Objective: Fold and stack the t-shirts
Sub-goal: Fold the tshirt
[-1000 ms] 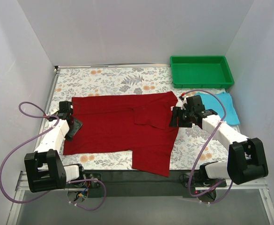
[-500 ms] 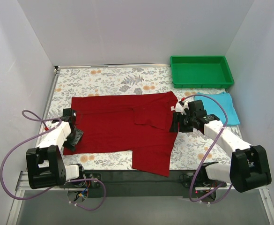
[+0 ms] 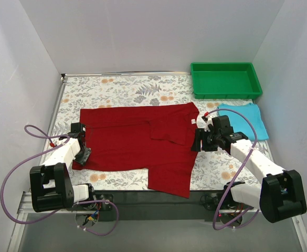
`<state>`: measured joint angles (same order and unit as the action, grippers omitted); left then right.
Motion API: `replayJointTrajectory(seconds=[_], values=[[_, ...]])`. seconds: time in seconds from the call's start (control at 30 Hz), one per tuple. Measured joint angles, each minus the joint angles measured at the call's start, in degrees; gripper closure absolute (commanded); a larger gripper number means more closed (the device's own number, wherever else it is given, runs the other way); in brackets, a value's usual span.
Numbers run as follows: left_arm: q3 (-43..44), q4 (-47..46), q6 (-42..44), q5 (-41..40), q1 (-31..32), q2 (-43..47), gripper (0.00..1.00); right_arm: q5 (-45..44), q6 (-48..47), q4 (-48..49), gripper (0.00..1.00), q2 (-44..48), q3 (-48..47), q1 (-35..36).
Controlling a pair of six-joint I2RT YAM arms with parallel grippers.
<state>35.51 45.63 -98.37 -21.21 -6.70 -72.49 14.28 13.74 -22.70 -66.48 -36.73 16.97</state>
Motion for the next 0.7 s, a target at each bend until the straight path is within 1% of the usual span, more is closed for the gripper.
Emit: replayJointTrajectory(seconds=[0.1,0.17,0.3,0.33,0.4,0.53,0.7], values=[[0.00,-0.44,0.74,0.00,0.00,-0.11,0.84,-0.15,0.09,-0.96,0.46,0.59,0.26,0.00],[-0.02,-0.52,1.27,0.07,0.00,-0.11,0.88,-0.46,0.22,-1.53,0.48,1.33,0.72,0.00],[-0.02,-0.90,2.51,0.68,0.00,-0.07,0.90,-0.79,0.59,-4.26,0.53,2.71,2.01,0.00],[-0.02,-0.98,2.82,0.87,-0.07,-0.07,0.90,-0.85,0.61,-4.83,0.57,2.91,2.56,0.04],[-0.07,-1.25,3.48,1.27,-0.20,0.07,0.90,-1.25,1.05,-6.56,0.59,3.19,3.63,0.83],[-0.85,-2.67,4.50,2.56,-0.33,1.31,0.91,-1.18,3.13,-9.53,0.60,3.19,4.00,4.22],[-1.81,-4.46,5.20,4.20,-0.33,2.73,0.92,0.09,7.30,-9.31,0.60,3.19,6.32,8.13]])
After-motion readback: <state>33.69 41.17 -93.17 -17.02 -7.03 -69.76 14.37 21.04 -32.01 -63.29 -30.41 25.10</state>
